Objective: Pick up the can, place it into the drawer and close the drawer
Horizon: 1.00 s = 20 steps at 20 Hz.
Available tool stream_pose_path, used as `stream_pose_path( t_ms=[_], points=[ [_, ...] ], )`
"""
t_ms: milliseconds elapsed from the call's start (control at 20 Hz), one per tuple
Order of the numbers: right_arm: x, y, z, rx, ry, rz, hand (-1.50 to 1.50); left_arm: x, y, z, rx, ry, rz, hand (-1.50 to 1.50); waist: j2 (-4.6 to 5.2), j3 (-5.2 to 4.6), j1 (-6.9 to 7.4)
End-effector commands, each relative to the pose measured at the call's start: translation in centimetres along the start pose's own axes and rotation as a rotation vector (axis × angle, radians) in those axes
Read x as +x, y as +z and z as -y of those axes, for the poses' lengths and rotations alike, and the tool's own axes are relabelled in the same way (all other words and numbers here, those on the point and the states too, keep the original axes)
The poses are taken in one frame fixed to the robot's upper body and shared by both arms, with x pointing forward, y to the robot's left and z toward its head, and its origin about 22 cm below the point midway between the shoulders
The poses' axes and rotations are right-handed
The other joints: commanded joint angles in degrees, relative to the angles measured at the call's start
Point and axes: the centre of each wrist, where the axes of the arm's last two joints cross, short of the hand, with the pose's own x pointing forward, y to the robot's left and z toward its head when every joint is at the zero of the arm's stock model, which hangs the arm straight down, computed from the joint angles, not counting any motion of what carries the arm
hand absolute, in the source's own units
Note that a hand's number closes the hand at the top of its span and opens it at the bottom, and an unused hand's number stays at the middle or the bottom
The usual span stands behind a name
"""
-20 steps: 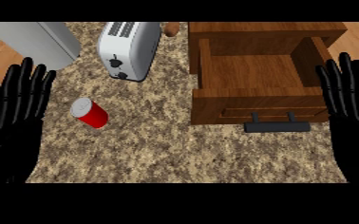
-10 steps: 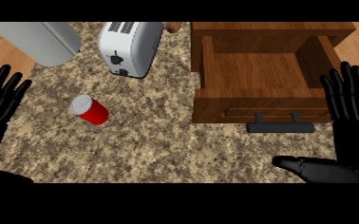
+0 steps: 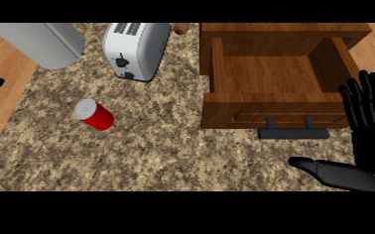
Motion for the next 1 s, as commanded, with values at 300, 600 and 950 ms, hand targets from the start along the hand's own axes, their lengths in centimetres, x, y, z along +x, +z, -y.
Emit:
stream_pose_path(
  t_ms=[300, 600, 950],
  points=[
    [-1.1, 1.5, 1.5, 0.014, 0.012, 0.006, -1.5, -1.7, -1.6, 1.9, -0.026, 0.009, -0.053, -1.5, -0.03, 0.01, -0.12],
    [-0.2, 1.8, 1.2, -0.004, 0.003, 0.013, -1.5, -7.0, -2.7, 2.9, -0.026, -0.012, -0.115, -1.5, 0.04, -0.01, -0.31],
    [0.8, 2.6, 3.7, -0.011, 0.024, 0.014, -1.5, -11.7, -1.5, 6.2, -0.012, -0.05, -0.139, -1.5, 0.01, -0.02, -0.4]
  ],
)
